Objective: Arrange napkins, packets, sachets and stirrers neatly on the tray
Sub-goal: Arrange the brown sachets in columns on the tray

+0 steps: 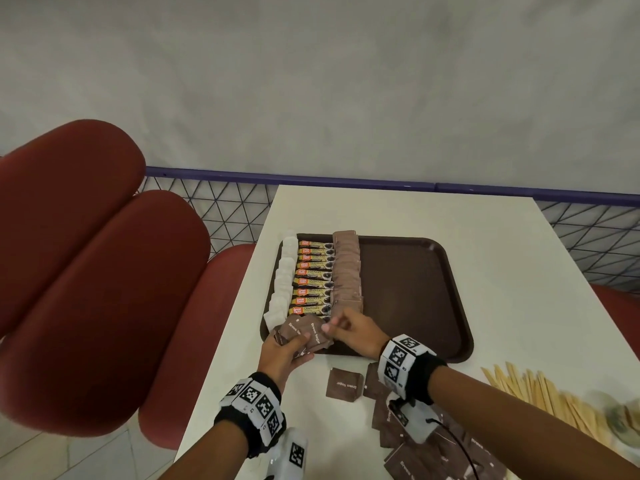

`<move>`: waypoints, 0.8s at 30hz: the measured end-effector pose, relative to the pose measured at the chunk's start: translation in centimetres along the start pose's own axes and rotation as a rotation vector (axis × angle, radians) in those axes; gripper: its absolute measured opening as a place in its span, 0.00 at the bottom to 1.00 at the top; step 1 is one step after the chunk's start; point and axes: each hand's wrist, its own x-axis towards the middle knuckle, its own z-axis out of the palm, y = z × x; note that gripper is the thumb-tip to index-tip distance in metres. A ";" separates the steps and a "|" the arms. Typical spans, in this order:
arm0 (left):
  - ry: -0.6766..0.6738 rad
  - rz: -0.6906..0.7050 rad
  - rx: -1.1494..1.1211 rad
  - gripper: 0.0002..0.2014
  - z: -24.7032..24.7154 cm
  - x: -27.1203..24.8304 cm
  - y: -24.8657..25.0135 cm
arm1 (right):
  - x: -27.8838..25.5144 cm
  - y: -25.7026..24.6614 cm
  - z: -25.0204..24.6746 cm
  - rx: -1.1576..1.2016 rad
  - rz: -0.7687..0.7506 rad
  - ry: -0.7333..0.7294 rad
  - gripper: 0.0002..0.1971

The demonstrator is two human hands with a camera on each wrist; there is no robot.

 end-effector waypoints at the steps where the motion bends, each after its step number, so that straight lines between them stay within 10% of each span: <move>1: -0.010 0.000 0.000 0.14 0.2 -0.1 0.0 | 0.0 -0.1 0.4 -0.011 -0.019 -0.035 0.09; 13: 0.040 -0.040 -0.034 0.14 -0.8 -0.4 -0.1 | 0.5 1.4 -2.7 -0.036 0.054 0.357 0.11; 24: 0.086 -0.043 -0.051 0.16 -1.4 0.0 -0.2 | 2.0 3.1 -2.6 -0.482 0.192 0.058 0.15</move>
